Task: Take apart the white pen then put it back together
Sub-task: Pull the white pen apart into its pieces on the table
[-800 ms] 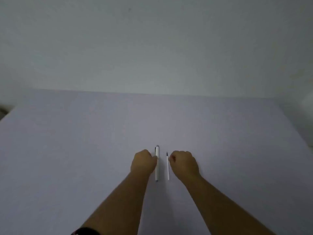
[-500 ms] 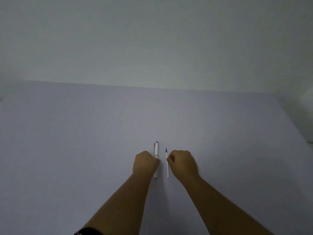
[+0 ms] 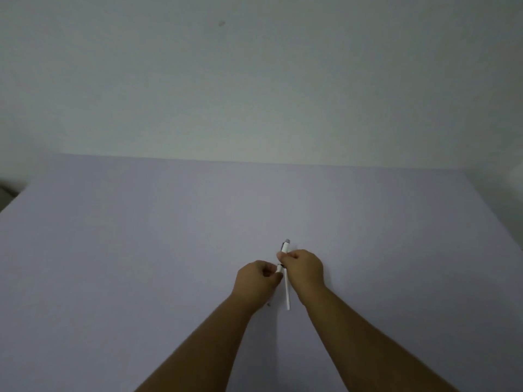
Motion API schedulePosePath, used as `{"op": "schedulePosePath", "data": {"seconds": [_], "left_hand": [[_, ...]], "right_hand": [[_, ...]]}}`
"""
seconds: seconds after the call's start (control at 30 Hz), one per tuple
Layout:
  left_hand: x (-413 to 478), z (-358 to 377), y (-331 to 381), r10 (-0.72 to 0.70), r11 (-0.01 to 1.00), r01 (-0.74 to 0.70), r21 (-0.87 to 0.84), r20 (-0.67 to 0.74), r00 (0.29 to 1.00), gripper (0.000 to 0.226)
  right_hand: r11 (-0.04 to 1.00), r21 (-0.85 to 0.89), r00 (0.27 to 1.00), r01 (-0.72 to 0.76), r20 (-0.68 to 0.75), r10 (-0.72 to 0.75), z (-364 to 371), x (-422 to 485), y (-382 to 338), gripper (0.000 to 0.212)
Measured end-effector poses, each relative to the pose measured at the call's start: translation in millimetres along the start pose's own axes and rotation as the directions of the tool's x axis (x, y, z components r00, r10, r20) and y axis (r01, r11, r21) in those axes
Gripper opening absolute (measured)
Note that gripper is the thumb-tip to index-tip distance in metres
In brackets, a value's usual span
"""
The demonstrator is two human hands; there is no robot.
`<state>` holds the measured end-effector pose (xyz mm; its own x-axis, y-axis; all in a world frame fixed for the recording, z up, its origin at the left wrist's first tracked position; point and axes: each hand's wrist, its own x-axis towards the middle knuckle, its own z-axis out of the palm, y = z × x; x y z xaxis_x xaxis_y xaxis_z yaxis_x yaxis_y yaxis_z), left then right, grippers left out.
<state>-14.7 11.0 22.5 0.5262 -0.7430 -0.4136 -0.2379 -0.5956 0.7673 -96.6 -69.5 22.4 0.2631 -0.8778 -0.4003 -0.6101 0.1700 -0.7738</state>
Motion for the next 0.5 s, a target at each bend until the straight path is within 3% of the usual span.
{"op": "schedulePosePath", "data": {"seconds": [0.27, 0.37, 0.43, 0.5], "left_hand": [[2.8, -10.6, 8.6, -0.104, 0.992, 0.084, 0.093, 0.235, 0.966, 0.012], [2.7, -10.4, -0.5, -0.156, 0.987, 0.159, 0.001, 0.201, 0.967, 0.01], [4.2, -10.3, -5.5, -0.17, 0.983, 0.178, -0.035, 0.167, 0.971, 0.01], [5.8, -10.8, -6.2, -0.171, 0.982, 0.181, -0.058, 0.144, 0.975, 0.012]], "right_hand": [[0.969, 0.147, 0.968, -0.198, -0.124, 0.216, -10.2, 18.2, 9.6, 0.036], [0.986, -0.126, 0.994, -0.11, -0.032, 0.107, -23.8, 25.9, 21.0, 0.032], [0.938, -0.345, 0.999, -0.025, 0.032, 0.038, -21.7, 21.6, 27.8, 0.033], [0.921, -0.391, 0.998, -0.004, 0.06, 0.03, -15.3, 18.0, 34.3, 0.031]]}}
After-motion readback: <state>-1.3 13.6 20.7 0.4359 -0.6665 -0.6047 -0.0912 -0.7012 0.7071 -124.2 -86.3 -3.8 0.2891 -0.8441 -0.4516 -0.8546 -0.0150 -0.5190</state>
